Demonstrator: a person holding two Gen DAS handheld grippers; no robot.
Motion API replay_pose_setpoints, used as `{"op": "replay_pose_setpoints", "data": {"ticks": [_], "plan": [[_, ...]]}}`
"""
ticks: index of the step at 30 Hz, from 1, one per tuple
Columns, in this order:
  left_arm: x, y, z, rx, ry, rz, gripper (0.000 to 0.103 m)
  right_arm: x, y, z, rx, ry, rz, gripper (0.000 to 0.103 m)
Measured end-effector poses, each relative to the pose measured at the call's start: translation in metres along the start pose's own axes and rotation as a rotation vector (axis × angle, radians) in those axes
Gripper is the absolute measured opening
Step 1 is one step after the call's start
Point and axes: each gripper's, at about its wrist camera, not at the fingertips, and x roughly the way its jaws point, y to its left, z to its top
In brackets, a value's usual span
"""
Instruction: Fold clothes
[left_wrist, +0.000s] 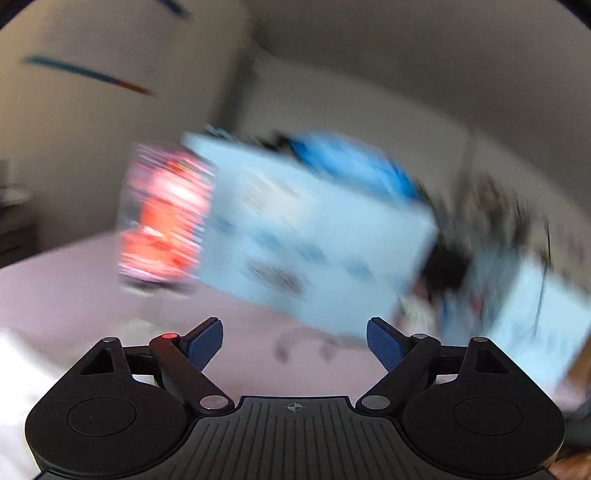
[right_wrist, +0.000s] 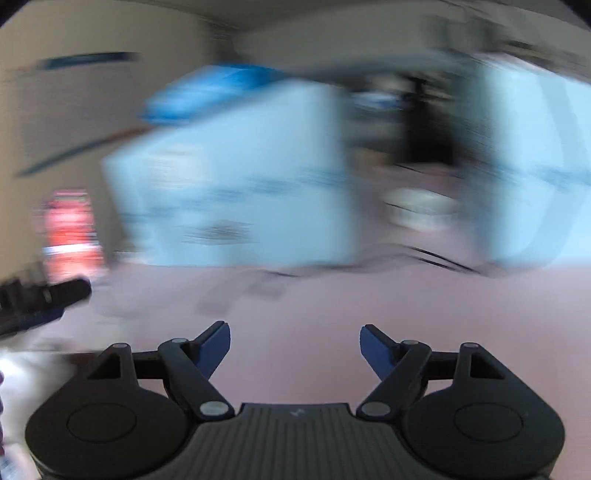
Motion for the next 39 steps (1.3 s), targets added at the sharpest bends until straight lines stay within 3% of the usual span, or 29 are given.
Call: {"op": "replay_pose_setpoints", "data": {"ticks": [2,3,5,7,8,9,10,13,17,39], "plan": [[0.070,-0.027,-0.027,-0.003,0.140,-0.010,0.086,0.027,-0.033,-0.017,0.003,0.059,-0.176,0.080],[0.083,-0.032,-0.035,-0.002,0.157,0.006,0.086,0.032,-0.042,-0.024,0.006,0.062,-0.200,0.080],[0.126,-0.044,-0.061,0.061,0.214,0.051,0.086,0.038,-0.055,-0.036,0.007,0.049,-0.221,0.090],[0.138,-0.048,-0.073,0.098,0.203,0.087,0.093,0.041,-0.054,-0.036,-0.008,0.052,-0.237,0.098],[0.142,-0.051,-0.077,0.132,0.205,0.091,0.103,0.042,-0.055,-0.036,-0.012,0.055,-0.241,0.103],[0.141,-0.056,-0.074,0.151,0.213,0.078,0.103,0.044,-0.054,-0.035,-0.020,0.063,-0.248,0.103],[0.143,-0.066,-0.076,0.218,0.240,0.113,0.103,0.044,-0.053,-0.035,-0.022,0.064,-0.249,0.103],[0.146,-0.072,-0.081,0.279,0.224,0.150,0.103,0.042,-0.056,-0.034,-0.015,0.061,-0.242,0.103],[0.146,-0.058,-0.078,0.197,0.236,0.100,0.103,0.040,-0.054,-0.035,-0.013,0.060,-0.240,0.103],[0.144,-0.068,-0.083,0.222,0.236,0.116,0.103,0.044,-0.053,-0.033,-0.001,0.054,-0.227,0.103]]}}
